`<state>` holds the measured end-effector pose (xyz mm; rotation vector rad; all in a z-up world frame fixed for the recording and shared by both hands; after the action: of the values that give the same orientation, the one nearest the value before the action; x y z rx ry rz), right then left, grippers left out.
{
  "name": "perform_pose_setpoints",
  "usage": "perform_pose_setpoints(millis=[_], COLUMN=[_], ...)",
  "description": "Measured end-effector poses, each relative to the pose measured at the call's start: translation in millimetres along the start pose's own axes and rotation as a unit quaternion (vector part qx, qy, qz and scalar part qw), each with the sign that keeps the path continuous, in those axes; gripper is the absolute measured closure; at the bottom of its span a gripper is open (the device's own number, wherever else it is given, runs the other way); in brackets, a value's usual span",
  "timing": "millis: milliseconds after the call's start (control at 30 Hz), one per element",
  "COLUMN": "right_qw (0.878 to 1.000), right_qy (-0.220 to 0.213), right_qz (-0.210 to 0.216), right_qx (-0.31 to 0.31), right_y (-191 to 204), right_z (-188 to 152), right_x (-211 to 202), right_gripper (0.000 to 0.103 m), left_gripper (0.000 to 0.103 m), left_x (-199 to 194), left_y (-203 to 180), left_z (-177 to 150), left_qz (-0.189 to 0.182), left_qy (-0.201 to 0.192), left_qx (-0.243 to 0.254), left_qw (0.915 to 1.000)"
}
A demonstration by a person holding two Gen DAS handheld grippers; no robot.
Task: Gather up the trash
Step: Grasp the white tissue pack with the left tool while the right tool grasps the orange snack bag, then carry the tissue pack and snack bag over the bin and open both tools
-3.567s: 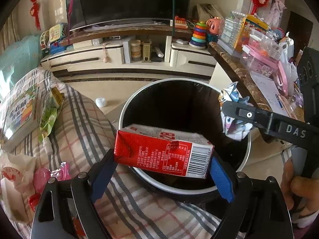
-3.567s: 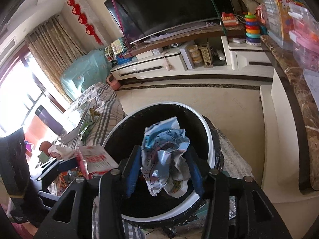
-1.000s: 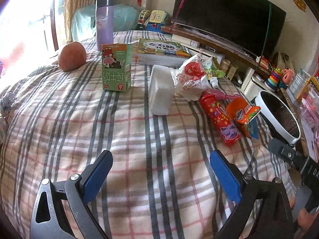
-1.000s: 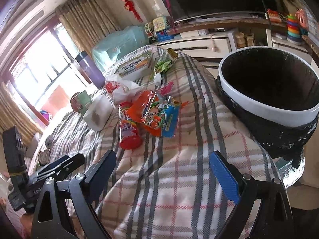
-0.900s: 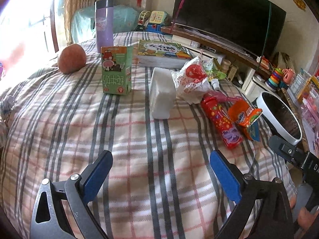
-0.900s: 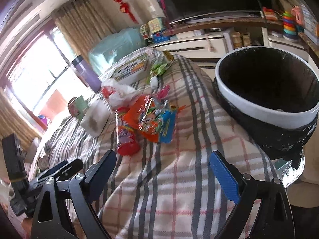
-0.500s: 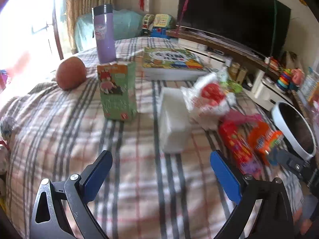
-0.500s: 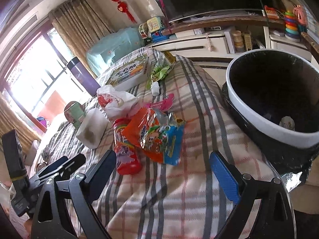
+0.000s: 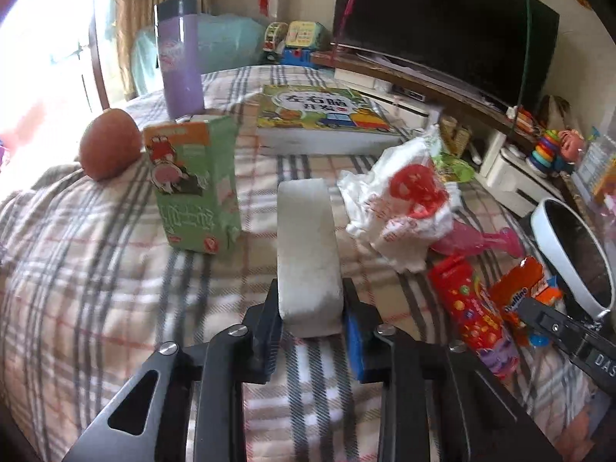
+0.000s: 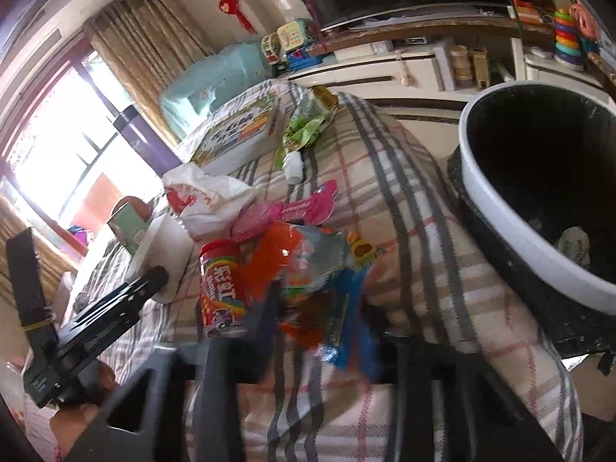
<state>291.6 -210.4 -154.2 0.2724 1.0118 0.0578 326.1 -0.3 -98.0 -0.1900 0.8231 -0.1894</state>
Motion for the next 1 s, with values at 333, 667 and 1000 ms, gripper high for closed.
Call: perform_pose_setpoints(millis=[333, 667, 1000], right_qw=[1.0, 0.999, 0.998], right_qy=[-0.025, -0.044, -0.063], right_qz=[0.001, 0.0, -0.018], right_qx=[-0.015, -0.006, 0.013], right_y=[-2, -16, -45], right_z=[-4, -6, -5], right_x=[-25, -53, -76], right_gripper=[0.088, 0.088, 0.088], left_gripper=[0.077, 0.077, 0.077], left_x=[-25, -47, -52], left_y=[-11, -39, -81], left_z=[-8, -20, -21], left_qz=[-0.047, -0.086, -0.123], left_qy=[-0.008, -0.006, -0.001], left_qx=[0.002, 0.023, 0.058], left_qw=[0.9988, 0.996, 0.9907])
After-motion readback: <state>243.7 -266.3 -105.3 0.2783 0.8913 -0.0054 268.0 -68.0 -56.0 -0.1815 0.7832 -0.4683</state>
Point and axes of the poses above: each gripper's, at about its wrist camera, not at the fingertips, and x roughly the way its jaws point, y to its left, z to its top, the point moved 5 cm from there along x, roughly the way its jaws point, and after that the axes turned 13 degrees about -z, right-handed, at the moved point
